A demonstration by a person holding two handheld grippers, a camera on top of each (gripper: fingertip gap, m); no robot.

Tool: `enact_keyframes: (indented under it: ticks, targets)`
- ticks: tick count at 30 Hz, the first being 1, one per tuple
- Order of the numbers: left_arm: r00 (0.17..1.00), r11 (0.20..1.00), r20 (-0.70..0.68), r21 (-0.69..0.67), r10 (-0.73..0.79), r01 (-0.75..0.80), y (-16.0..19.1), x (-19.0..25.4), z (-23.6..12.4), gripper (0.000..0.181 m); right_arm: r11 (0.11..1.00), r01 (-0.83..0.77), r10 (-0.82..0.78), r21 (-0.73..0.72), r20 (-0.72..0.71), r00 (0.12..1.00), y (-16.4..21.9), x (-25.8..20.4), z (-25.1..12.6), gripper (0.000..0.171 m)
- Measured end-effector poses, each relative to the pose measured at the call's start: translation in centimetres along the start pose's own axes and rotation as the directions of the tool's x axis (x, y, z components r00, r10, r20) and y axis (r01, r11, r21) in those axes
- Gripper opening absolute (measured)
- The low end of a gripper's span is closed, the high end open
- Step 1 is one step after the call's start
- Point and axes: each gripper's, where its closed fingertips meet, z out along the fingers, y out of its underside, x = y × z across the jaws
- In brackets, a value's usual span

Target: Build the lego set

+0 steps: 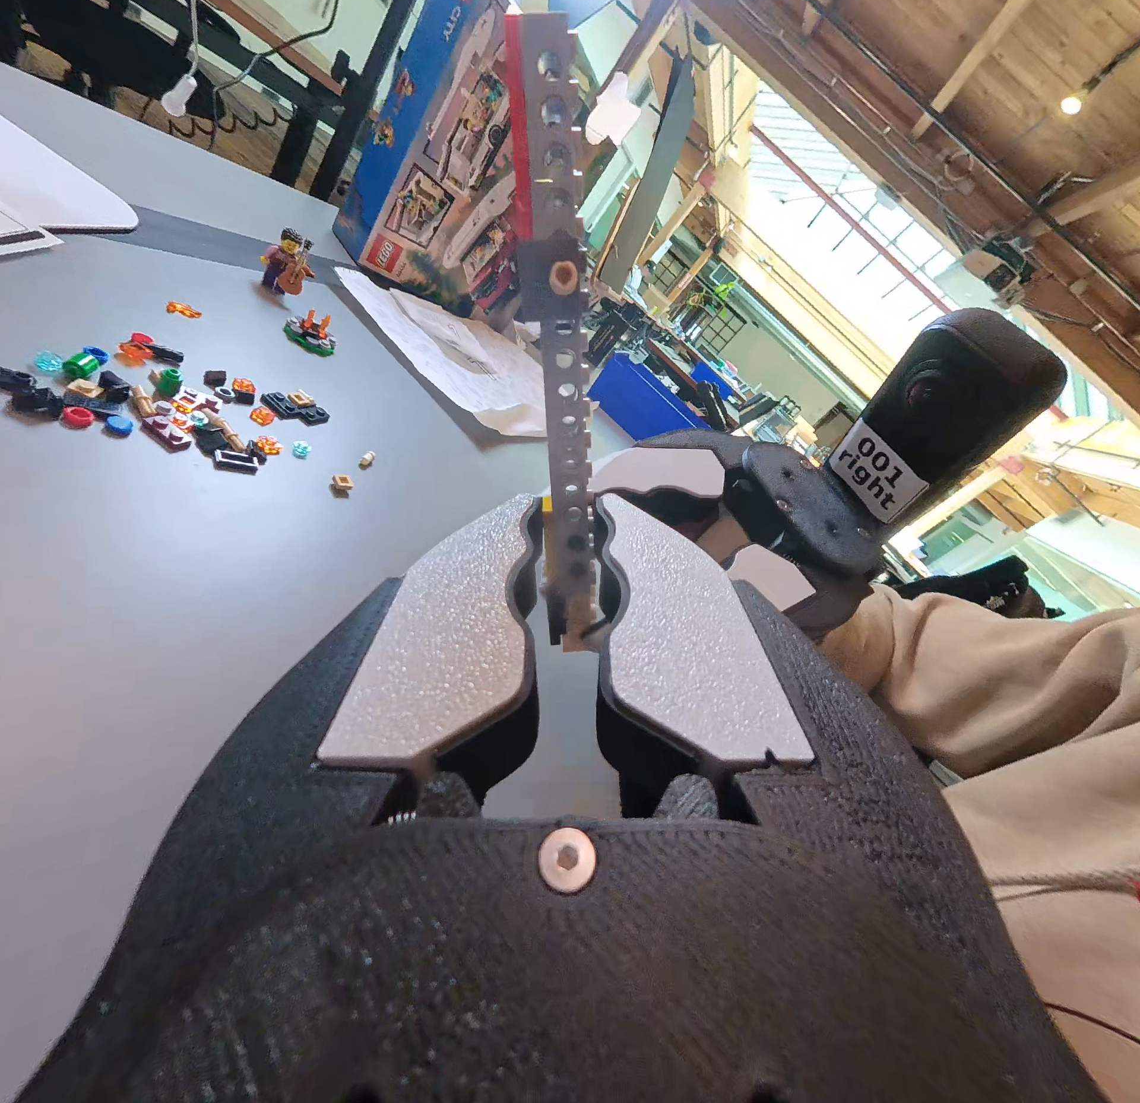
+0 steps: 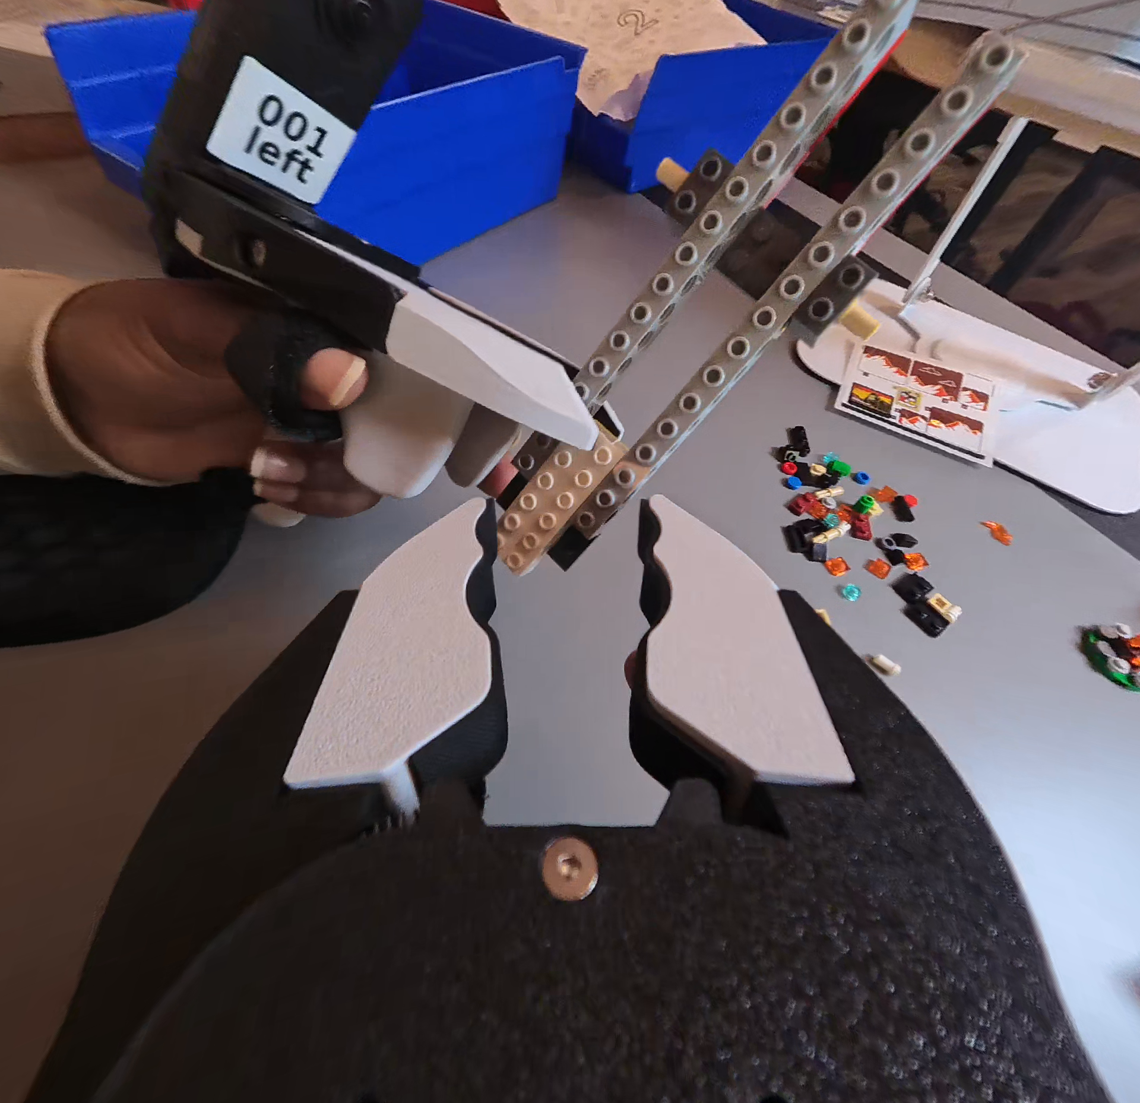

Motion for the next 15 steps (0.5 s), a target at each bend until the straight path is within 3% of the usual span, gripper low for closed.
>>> enact_keyframes:
  ticks: [8, 15]
  targets:
    - [0.999, 0.999, -0.008, -0.041, -0.036, 0.036, 1.3, -0.3, 0.5, 0.015, 0.999, -0.03, 0.031, -0.042, 0.01, 0.999, 0.8, 0.5, -0.3, 0.034]
    - [0.999, 0.993, 0.024, -0.105, 0.048, -0.045, 2.0, -1.0, 0.5, 0.017, 0.991, -0.078, 0.082, -0.11, 0.033, 0.996, 2.0, 0.4, -0.2, 0.03]
